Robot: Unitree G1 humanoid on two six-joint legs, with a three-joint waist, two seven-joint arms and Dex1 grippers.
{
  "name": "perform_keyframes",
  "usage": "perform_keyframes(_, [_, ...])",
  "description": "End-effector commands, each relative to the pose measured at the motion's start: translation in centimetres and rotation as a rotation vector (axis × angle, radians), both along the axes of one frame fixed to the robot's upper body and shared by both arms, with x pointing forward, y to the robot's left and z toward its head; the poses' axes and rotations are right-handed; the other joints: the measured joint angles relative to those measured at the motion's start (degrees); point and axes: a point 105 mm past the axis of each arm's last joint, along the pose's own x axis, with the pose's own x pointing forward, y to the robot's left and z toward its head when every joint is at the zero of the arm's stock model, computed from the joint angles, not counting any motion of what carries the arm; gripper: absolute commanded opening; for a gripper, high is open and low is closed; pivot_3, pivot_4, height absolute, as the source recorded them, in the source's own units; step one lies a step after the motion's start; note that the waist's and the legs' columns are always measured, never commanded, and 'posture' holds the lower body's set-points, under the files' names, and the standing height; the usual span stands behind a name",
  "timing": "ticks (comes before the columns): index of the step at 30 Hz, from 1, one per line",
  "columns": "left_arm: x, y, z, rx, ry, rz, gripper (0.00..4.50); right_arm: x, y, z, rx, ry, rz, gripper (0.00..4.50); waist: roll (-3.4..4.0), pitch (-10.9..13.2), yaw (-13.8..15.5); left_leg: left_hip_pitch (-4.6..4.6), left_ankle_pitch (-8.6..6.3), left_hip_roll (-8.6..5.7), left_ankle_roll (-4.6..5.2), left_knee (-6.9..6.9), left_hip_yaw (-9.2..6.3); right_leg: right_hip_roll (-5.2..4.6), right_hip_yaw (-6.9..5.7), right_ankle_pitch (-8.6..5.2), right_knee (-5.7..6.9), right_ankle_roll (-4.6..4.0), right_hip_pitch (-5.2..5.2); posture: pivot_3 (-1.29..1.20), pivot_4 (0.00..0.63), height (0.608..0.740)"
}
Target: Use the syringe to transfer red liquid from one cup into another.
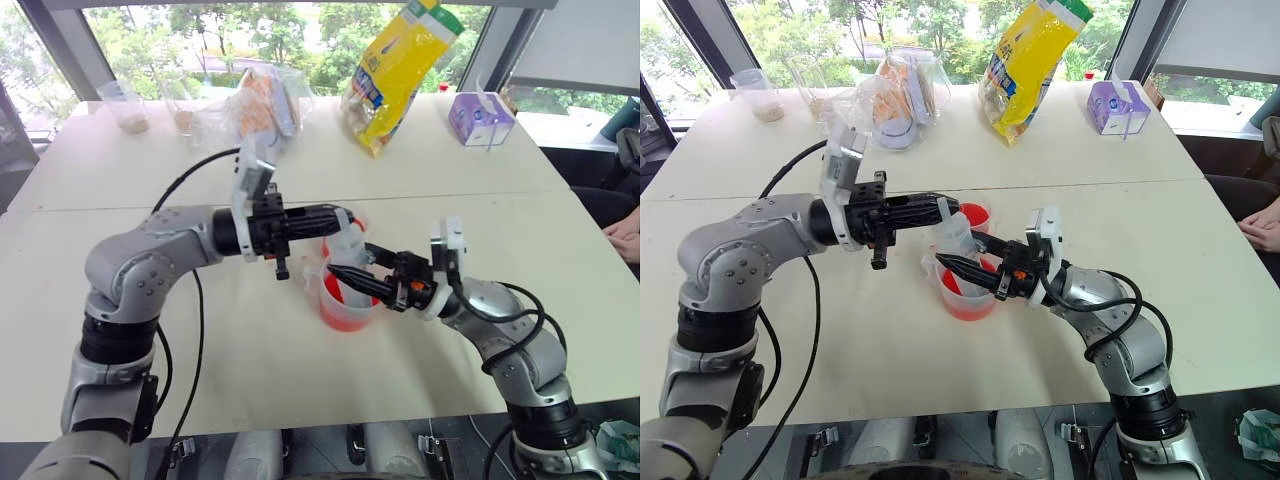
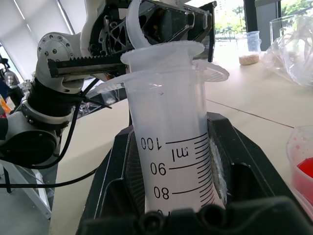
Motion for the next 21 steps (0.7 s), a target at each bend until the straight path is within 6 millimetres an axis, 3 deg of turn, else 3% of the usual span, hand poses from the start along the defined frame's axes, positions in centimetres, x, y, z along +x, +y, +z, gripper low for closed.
perform_keyframes(1, [0.6, 1.9, 3.3, -0.075, -0.094, 0.068, 0.06, -0.8, 0.2, -0.3, -0.031, 0.001, 0.041, 1.38, 0.00, 0.00, 0.00, 0.00, 0.00, 0.00, 0.00, 0.00, 0.00, 0.00, 0.00, 0.00, 0.00, 0.00, 0.00, 0.00, 0.150, 0.740])
perform_keyframes(21, [1.5, 3.4, 5.2, -0.126, -0.124, 0.122, 0.06, -1.0, 0.2, -0.7, -0.060, 0.012, 0.062, 1.38, 0.00, 0.00, 0.03, -0.01, 0.00, 0.00, 0.00, 0.00, 0.00, -0.01, 0.00, 0.00, -0.01, 0.00, 0.00, 0.00, 0.150, 0.740])
